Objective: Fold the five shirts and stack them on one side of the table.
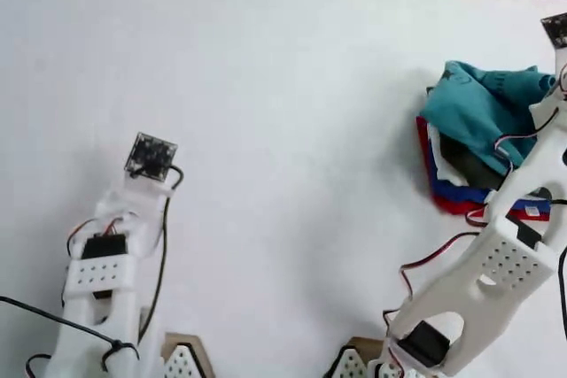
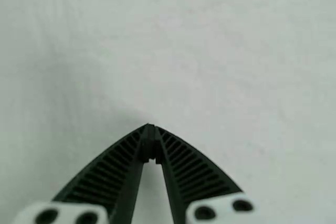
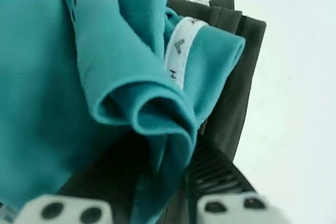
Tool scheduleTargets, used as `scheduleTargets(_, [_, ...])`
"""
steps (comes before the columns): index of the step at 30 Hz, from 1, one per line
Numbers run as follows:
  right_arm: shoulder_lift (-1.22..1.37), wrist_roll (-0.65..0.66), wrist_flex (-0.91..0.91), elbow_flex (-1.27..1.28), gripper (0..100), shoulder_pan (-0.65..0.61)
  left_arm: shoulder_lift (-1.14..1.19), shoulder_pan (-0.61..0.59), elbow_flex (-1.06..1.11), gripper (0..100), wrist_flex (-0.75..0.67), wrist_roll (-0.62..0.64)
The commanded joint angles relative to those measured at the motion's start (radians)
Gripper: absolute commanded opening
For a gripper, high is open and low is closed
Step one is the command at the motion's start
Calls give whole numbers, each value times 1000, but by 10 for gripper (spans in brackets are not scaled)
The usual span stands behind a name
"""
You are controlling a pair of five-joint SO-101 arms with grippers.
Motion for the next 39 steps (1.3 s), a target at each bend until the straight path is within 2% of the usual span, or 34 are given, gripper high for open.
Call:
scheduleTargets(1, [-7,0,-44,-61,165,22,-23,-3,-2,25,-20,-6])
scheduleTargets(3, [-1,2,-47,-97,203,22,-23,-3,-2,26,-20,-6])
scheduleTargets(7, [-10,-2,-44,-155,206,22,-23,-3,-2,26,-20,-6])
scheduleTargets(9, [-19,-46,-15,-206,207,22,-23,-3,-2,26,-20,-6])
scheduleTargets(12, [-45,-140,96,-281,206,2,-23,-3,-2,26,-20,-6])
scheduleTargets(15, [-68,-153,268,-311,206,-81,-23,-3,-2,26,-20,-6])
scheduleTargets(17, [-76,-160,309,-299,205,-143,-23,-3,-2,26,-20,-8])
scheduleTargets(23, [-127,-158,309,-157,205,-203,-23,-3,-2,26,-20,-8])
scheduleTargets(29, [-352,-175,311,31,205,-113,-23,-3,-2,26,-20,-8])
scheduleTargets(34, [-456,-351,308,275,204,-44,-23,-3,-1,26,-32,-8])
scheduleTargets(39, [-420,-448,234,473,204,-19,-23,-3,1,26,-32,-8])
